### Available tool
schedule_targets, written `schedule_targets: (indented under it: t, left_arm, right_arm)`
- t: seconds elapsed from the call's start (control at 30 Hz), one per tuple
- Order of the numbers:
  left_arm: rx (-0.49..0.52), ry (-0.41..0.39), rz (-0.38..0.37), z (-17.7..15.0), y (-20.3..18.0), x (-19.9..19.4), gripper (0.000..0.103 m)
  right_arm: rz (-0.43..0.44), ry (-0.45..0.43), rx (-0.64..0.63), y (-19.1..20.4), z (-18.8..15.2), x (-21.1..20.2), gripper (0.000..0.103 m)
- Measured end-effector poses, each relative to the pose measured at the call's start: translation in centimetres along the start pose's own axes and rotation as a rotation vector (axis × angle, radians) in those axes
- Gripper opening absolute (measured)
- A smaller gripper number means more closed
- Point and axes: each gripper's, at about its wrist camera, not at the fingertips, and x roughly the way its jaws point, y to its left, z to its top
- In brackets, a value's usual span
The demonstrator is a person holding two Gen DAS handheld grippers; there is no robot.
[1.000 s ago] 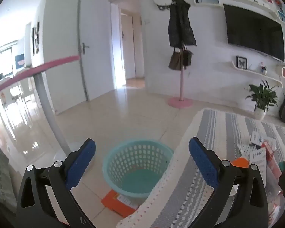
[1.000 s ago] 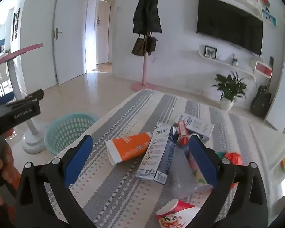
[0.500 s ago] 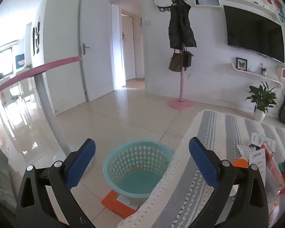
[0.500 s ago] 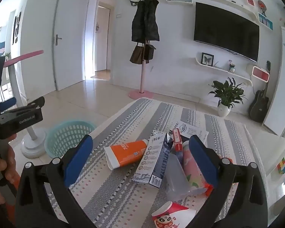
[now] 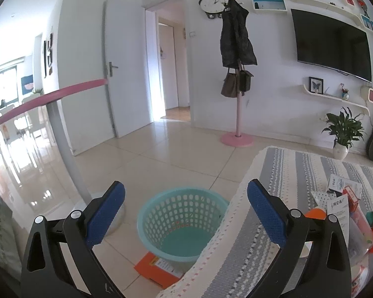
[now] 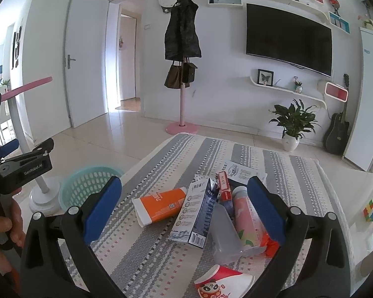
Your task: Collect trash
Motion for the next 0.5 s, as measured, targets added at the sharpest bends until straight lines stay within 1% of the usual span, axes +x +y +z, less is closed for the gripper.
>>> schedule_targets:
  t: [0.17, 0.23, 0.5]
  left_arm:
    - [0.002, -0.007, 0.001, -0.21, 0.29, -0.09, 0.096]
    - [0.003, -0.007, 0.002, 0.07, -0.4, -0.1, 0.096]
    - [0.009, 0.0, 0.005, 0.03, -0.55, -0.03, 0.096]
  right_arm:
    - [-0.001, -0.003, -0.009, 0.17, -0.01, -0.09, 0.096]
    - [0.001, -0.007, -0.011, 0.2, 0.02, -0.18, 0.096]
    - [0.012, -0.004, 0.008, 0.03, 0.25, -0.26, 0.096]
